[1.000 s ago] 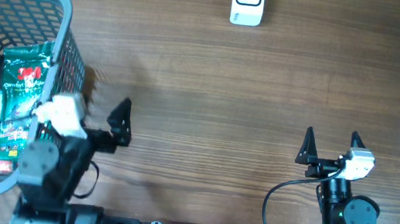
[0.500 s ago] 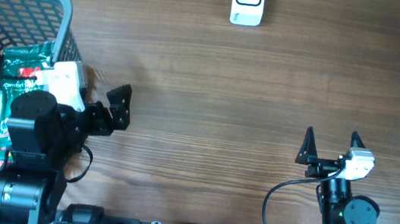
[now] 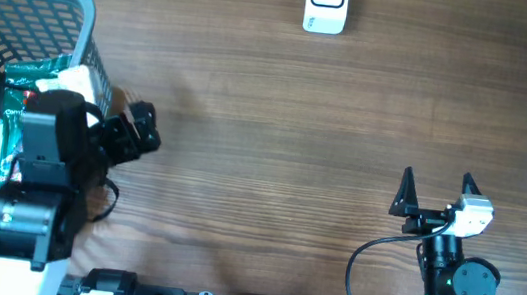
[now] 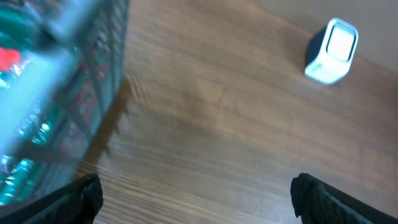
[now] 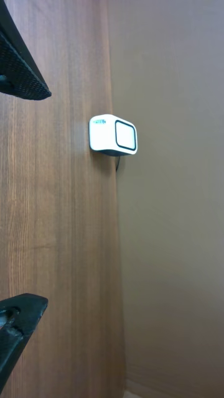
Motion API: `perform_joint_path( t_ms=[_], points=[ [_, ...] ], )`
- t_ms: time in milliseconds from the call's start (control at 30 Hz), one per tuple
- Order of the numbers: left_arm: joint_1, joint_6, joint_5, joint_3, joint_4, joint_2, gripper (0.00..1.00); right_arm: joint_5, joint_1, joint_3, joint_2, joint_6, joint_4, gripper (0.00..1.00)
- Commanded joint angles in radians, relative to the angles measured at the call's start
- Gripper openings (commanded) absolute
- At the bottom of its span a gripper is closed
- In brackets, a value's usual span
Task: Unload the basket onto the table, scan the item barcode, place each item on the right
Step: 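Move the left gripper over the basket toward the green gloves pack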
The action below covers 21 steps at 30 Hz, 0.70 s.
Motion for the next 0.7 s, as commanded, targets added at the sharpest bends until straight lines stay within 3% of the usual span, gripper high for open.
perform_joint_path(
  t_ms=[0, 500, 667],
  points=[
    [0.002, -0.03, -0.097, 0.127, -0.053, 0.038, 1.0, -0.013, -0.002, -0.001, -0.006, -0.013, 0.004, 1.0],
    [0.007, -0.106, -0.2, 0.392, -0.179, 0.177, 1.0, -0.013, -0.002, -0.001, -0.006, -0.013, 0.004, 1.0],
    [0.079, -0.122, -0.219, 0.436, -0.203, 0.191, 1.0, -0.013, -0.002, -0.001, -0.006, -0.013, 0.004, 1.0]
  ],
)
